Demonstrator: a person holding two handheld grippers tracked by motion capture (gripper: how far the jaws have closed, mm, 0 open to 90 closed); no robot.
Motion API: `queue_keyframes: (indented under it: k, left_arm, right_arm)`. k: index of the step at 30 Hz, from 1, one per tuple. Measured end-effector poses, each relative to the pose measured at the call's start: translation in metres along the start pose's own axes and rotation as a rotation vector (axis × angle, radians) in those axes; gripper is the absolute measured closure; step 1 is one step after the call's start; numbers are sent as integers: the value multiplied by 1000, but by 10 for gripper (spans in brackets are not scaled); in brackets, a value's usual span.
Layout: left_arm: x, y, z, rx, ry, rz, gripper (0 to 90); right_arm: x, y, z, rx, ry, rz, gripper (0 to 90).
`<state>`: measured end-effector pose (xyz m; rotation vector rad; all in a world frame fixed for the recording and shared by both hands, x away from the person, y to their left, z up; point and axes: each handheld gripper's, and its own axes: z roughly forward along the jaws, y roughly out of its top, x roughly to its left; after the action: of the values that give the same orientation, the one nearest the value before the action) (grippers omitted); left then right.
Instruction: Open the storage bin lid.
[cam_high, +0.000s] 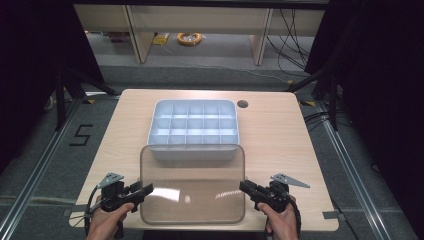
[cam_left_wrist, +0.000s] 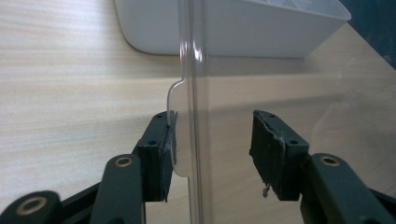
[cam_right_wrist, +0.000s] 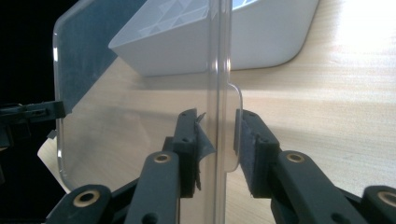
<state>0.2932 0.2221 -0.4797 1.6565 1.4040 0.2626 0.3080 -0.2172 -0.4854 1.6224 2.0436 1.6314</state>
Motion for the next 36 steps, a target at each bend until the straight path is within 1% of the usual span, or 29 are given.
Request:
queue_keyframes:
  k: [1, 2, 3, 4, 5, 6, 7, 8, 10, 11, 12, 13, 14, 15, 16, 17, 18, 19, 21, 22, 23, 24, 25, 26, 28, 29, 31, 33, 36]
  left_arm:
    - [0, -1, 1, 7, -4, 2, 502]
    - [0, -1, 1, 7, -4, 2, 502]
    - [0, -2, 2, 6, -3, -1, 502]
    - [0, -3, 2, 6, 1, -4, 501]
    - [2, -3, 2, 9, -3, -7, 500]
    - [3, -4, 3, 8, -4, -10, 499]
    - [3, -4, 3, 12, -5, -10, 496]
    - [4, -5, 3, 16, -3, -15, 495]
    - [4, -7, 3, 13, -1, -14, 494]
    - [5, -8, 4, 15, -5, -16, 494]
    - [6, -8, 4, 25, -3, -11, 492]
    - [8, -10, 4, 29, -1, 4, 488]
    - [8, -11, 6, 27, 1, -15, 485]
    - [8, -13, 7, 37, -1, -23, 485]
    - [9, -15, 7, 42, -6, -28, 483]
    - [9, -16, 7, 46, 3, -22, 483]
    - [9, -16, 7, 46, 3, -22, 483]
    - [9, -16, 7, 49, 6, -18, 482]
    - [10, -17, 8, 41, -3, -22, 482]
    - [11, -17, 7, 61, -4, -27, 481]
    - [12, -18, 8, 51, -9, -26, 481]
    - [13, -18, 9, 55, -11, -27, 481]
    - [12, -18, 9, 66, -2, -29, 480]
    - [13, -18, 10, 68, -9, -32, 480]
    - [14, -19, 10, 70, -11, -31, 479]
    - [15, -19, 11, 82, -12, -35, 479]
    - [15, -18, 13, 85, -11, -42, 478]
    - [16, -18, 14, 87, -12, -45, 477]
    - [17, -17, 16, 91, -19, -53, 476]
  right_arm:
    - [-5, 0, 1, 4, -6, -21, 699]
    - [-5, 0, 1, 4, -6, -21, 699]
    - [-2, -1, 1, 13, -1, 27, 697]
    - [-4, -2, 2, 10, -10, -2, 694]
    - [-4, -2, 2, 15, -9, 1, 692]
    - [-2, -4, 3, 27, -5, 33, 692]
    - [-3, -4, 2, 32, -1, 14, 690]
    - [-5, -5, 4, 27, -8, 0, 688]
    - [-5, -6, 4, 34, -7, 1, 685]
    - [-2, -7, 4, 52, -2, 47, 683]
    - [-2, -8, 5, 56, -14, 51, 679]
    - [-6, -9, 7, 48, -13, 15, 678]
    - [-6, -9, 7, 48, -13, 15, 678]
    - [-3, -10, 6, 63, -2, 54, 679]
    - [-2, -12, 7, 68, -11, 50, 677]
    - [-4, -13, 8, 77, -14, 50, 676]
    - [-4, -13, 8, 77, -14, 50, 676]
    - [-9, -14, 9, 79, -10, 16, 675]
    - [-9, -14, 10, 80, -14, 15, 674]
    - [-9, -14, 10, 82, -15, 10, 674]
    - [-7, -15, 10, 84, -15, 34, 673]
    - [-7, -15, 10, 85, -9, 23, 671]
    - [-10, -16, 12, 94, -18, 17, 666]
    - [-9, -16, 11, 99, -10, 29, 665]
    - [-11, -17, 12, 100, -16, 23, 664]
    - [-12, -17, 13, 106, -18, 22, 661]
    - [-12, -17, 14, 108, -16, 39, 660]
    - [-14, -17, 15, 114, -18, 35, 658]
    - [-15, -17, 17, 119, -19, 46, 655]
